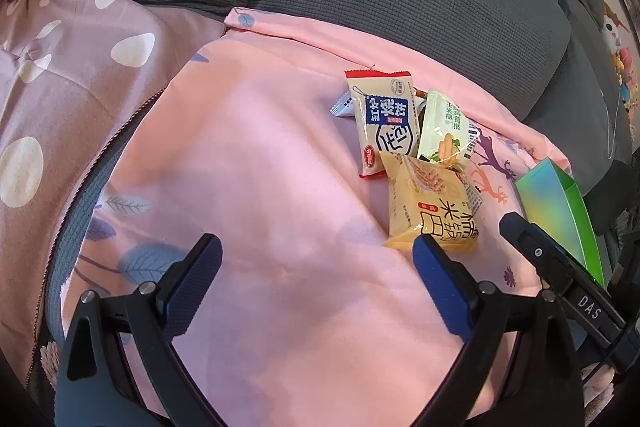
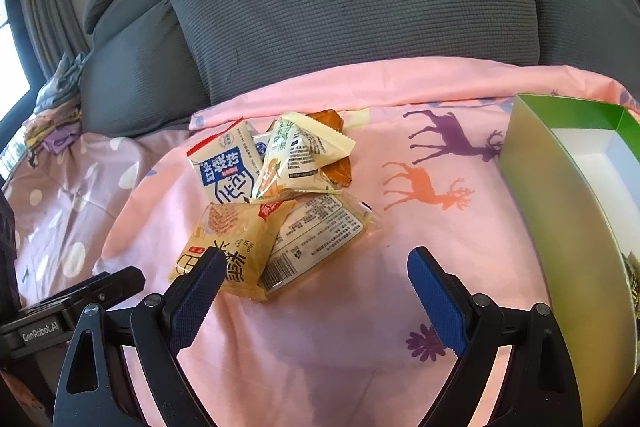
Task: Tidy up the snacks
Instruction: 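Move the right gripper back over the snack pile, then grasp the yellow rice-cracker bag with the right gripper and lift it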
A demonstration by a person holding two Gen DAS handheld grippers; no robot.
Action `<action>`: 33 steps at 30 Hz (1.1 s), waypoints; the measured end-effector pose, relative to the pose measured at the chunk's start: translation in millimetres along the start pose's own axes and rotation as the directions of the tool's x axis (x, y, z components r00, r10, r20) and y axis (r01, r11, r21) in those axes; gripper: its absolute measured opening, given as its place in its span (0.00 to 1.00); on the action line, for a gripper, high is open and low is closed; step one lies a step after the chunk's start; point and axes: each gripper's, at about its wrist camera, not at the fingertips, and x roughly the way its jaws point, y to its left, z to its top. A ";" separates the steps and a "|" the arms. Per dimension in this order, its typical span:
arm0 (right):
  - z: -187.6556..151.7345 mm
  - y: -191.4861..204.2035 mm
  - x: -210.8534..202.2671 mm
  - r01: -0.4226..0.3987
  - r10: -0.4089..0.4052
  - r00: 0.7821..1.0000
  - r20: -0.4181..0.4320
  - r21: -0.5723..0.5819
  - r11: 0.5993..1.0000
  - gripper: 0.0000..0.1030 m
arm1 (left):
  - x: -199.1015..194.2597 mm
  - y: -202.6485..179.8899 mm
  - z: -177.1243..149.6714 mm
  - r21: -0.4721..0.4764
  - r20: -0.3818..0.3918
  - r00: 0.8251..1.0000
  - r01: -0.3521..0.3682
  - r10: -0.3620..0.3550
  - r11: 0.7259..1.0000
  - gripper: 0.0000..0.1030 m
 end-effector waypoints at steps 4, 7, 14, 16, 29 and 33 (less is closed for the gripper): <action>0.1 -1.8 1.6 -0.012 0.012 1.000 -0.012 0.012 1.000 0.89 | 0.3 -2.6 -1.6 0.011 -0.008 1.000 0.010 -0.010 1.000 0.93; 0.0 -2.9 1.8 -0.009 0.009 1.000 -0.014 0.018 1.000 0.89 | 0.4 -2.7 -2.2 0.012 -0.011 1.000 0.007 -0.007 1.000 0.92; -0.3 -5.7 3.0 -0.018 0.019 1.000 -0.021 0.043 0.999 0.89 | 0.9 4.1 0.0 -0.024 -0.023 1.000 0.009 -0.009 1.000 0.92; -0.7 -6.9 3.9 -0.018 0.020 1.000 -0.023 0.051 0.999 0.89 | 0.3 5.8 0.2 -0.029 -0.024 1.000 0.009 -0.010 1.000 0.91; -1.9 -8.6 8.3 -0.016 0.020 0.998 -0.062 0.063 0.998 0.89 | 2.6 5.7 -0.6 -0.017 -0.038 0.999 -0.005 0.004 1.000 0.91; -1.1 -4.8 6.7 -0.010 0.014 0.997 -0.076 0.054 0.998 0.89 | 3.8 7.6 0.4 -0.022 -0.045 0.999 -0.016 0.015 1.000 0.86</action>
